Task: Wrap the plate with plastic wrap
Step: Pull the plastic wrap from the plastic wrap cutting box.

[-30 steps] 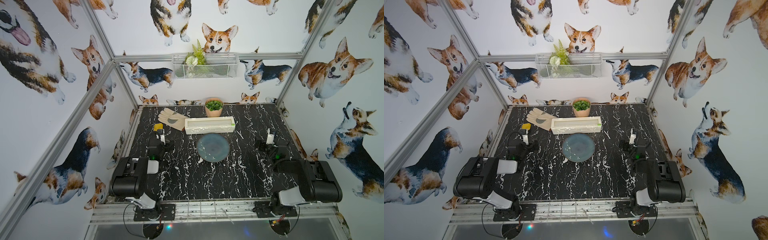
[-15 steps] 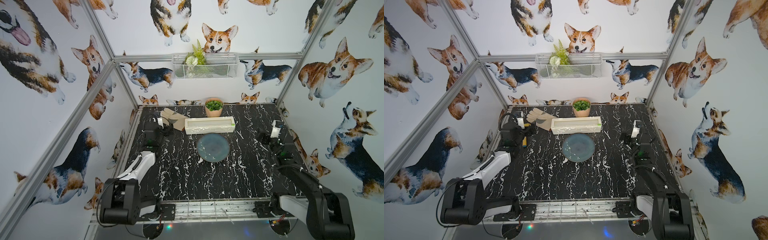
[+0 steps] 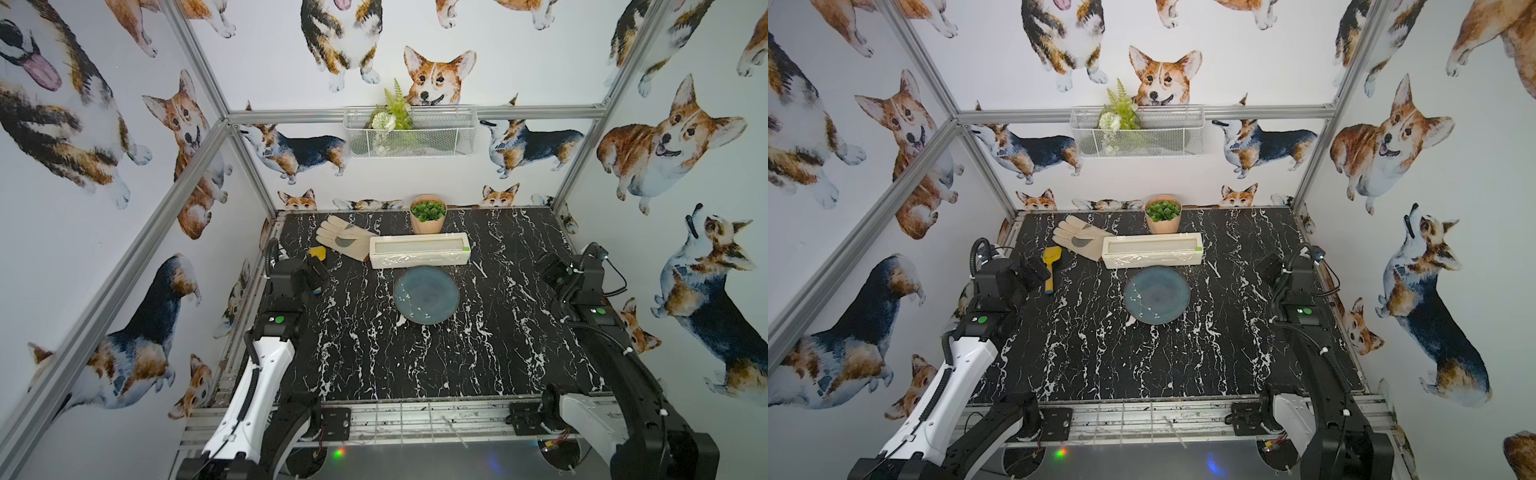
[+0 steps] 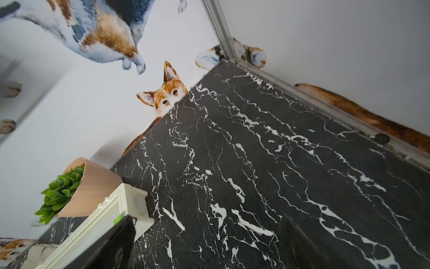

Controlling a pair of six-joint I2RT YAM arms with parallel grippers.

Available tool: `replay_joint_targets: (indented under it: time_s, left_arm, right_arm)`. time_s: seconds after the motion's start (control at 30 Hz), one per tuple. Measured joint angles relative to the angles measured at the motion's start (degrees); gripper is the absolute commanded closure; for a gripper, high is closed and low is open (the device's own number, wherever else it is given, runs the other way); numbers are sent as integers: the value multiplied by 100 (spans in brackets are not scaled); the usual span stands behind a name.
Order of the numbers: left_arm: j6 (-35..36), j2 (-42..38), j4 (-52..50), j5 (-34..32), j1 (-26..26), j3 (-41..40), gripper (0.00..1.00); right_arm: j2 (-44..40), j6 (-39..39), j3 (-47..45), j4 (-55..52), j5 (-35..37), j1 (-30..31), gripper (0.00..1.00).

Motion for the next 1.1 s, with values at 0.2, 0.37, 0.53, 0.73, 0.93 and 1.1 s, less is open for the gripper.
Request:
replay_joint_targets:
  time_s: [0.2, 0.37, 0.53, 0.73, 0.93, 1.1]
  left_arm:
    - [-595, 1115, 514, 1705, -46, 11, 4]
    - [-968, 2164, 984, 2625, -428, 120, 5]
    - [-1161, 3060, 1335, 2793, -946, 614, 9]
    - [-1327, 4264, 1932, 3049, -1185, 1178, 22]
    - [-1521, 4970, 2371, 3086, -1220, 1370, 37]
    - [-1589, 5359, 2597, 3084, -1250, 1587, 55]
  right_arm:
    - [581, 409, -271, -24, -1305, -13, 12]
    - [1296, 667, -245, 446, -2389, 28, 19]
    - [1993, 748, 22, 826, -3060, 474, 24]
    - [2896, 901, 114, 1646, -3657, 905, 25]
    - [3392, 1102, 153, 2295, -4033, 1060, 25]
    - [3703, 1099, 348, 2581, -4094, 1165, 28]
